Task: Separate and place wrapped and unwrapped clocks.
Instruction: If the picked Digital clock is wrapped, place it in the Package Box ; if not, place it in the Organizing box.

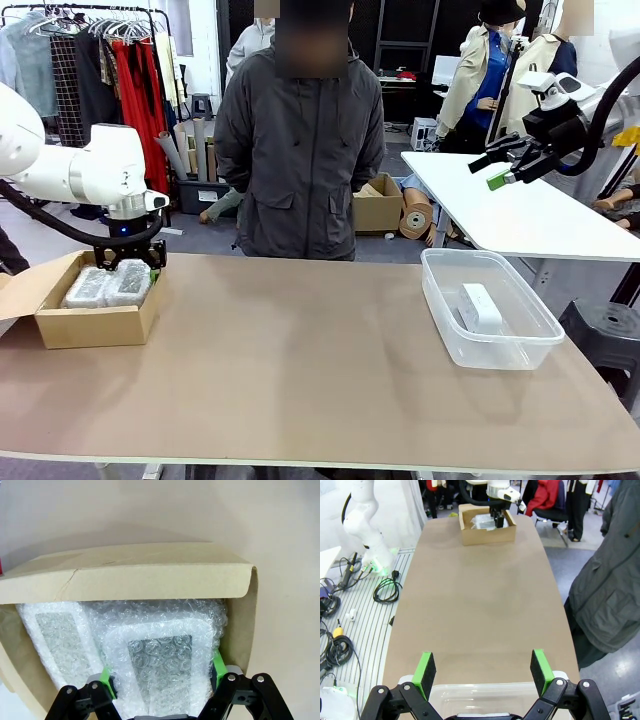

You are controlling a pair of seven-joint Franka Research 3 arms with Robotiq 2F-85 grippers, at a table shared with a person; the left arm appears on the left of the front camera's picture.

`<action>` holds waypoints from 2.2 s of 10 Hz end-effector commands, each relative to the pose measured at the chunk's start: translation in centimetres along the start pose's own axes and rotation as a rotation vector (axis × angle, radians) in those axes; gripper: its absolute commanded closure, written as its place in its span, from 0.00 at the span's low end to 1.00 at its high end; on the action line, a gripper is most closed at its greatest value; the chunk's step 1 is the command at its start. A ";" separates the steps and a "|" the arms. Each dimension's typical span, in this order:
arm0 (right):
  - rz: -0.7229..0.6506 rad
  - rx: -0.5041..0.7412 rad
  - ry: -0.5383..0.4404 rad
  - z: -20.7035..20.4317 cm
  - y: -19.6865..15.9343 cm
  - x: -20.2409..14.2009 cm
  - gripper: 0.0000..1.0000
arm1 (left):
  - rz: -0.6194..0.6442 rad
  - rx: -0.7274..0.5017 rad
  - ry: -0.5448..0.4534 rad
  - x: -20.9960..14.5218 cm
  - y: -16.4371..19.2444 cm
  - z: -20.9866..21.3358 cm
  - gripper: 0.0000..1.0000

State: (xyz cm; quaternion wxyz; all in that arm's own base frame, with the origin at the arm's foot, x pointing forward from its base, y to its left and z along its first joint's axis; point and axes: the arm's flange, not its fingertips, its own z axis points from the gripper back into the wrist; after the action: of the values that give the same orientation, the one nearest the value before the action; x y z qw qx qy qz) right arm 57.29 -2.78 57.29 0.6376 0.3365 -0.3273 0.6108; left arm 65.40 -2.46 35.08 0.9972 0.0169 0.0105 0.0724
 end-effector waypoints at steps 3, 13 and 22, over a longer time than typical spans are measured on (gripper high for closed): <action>0.005 0.004 -0.002 0.1 0.0 0.2 0.00 | 0.019 -0.013 -0.023 -0.5 0.0 1.5 0.00; 0.005 0.004 -0.002 0.1 0.0 0.2 0.00 | -0.020 -0.009 -0.047 -1.1 -1.2 3.5 0.00; 0.005 0.004 -0.002 0.1 0.0 0.2 0.00 | -0.020 -0.009 -0.047 -1.1 -1.2 3.5 0.00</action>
State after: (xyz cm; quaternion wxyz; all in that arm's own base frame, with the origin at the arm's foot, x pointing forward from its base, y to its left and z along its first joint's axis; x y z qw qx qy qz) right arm 57.29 -2.78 57.29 0.6376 0.3365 -0.3273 0.6108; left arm 64.49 -4.08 38.42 0.9980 0.0148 -0.0115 0.0605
